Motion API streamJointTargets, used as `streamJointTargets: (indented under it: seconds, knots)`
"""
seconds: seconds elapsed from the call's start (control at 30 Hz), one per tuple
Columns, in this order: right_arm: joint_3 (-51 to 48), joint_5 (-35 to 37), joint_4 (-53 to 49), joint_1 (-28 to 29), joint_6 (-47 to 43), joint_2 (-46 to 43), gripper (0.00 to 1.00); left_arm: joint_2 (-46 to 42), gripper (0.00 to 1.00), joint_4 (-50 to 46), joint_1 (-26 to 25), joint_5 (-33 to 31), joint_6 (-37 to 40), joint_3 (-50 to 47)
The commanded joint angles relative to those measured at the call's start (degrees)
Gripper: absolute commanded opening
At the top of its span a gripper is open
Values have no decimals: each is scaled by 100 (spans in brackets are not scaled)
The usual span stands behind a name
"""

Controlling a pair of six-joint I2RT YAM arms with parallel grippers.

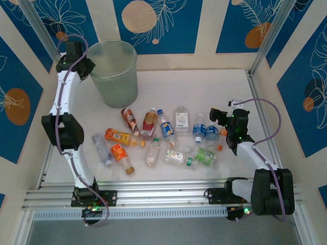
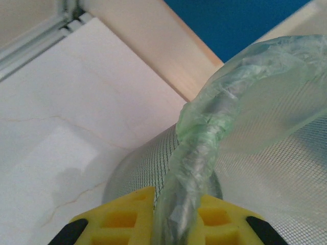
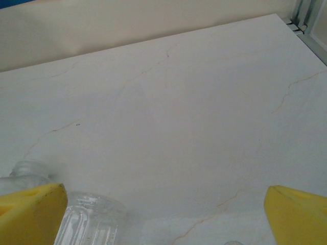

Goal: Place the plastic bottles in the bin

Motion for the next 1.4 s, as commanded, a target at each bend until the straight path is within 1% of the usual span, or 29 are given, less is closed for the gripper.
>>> streamJointTargets:
  seconds: [0.0, 0.13, 0.27, 0.37, 0.6, 0.87, 1.07, 1.13, 1.27, 1.33, 1.37]
  knots:
    - [141, 85, -41, 27, 43, -120, 99, 308, 7, -275, -228, 469, 197, 798]
    - [140, 87, -41, 23, 44, -124, 99, 592, 6, -462, -400, 729, 290, 1245]
    - [136, 107, -41, 27, 54, -117, 99, 565, 3, -521, -537, 865, 355, 1246]
    - [141, 85, -41, 29, 58, -125, 99, 492, 3, -603, -638, 931, 451, 1246]
    - [115, 74, -41, 23, 84, -200, 99, 316, 3, -681, -797, 882, 500, 1121]
    - [53, 108, -32, 28, 102, -281, 99, 234, 3, -642, -980, 1076, 410, 959]
    - [53, 112, -31, 29, 106, -309, 99, 78, 4, -604, -1109, 1009, 442, 765]
    - [53, 115, -35, 29, 106, -322, 99, 21, 7, -577, -1118, 973, 429, 682]
    - [53, 112, -32, 29, 103, -329, 99, -80, 18, -499, -1118, 932, 410, 540]
    - [48, 118, -33, 28, 102, -329, 99, -112, 28, -489, -1118, 918, 401, 526]
    - [50, 112, -35, 21, 102, -329, 99, -133, 32, -481, -1118, 918, 401, 530]
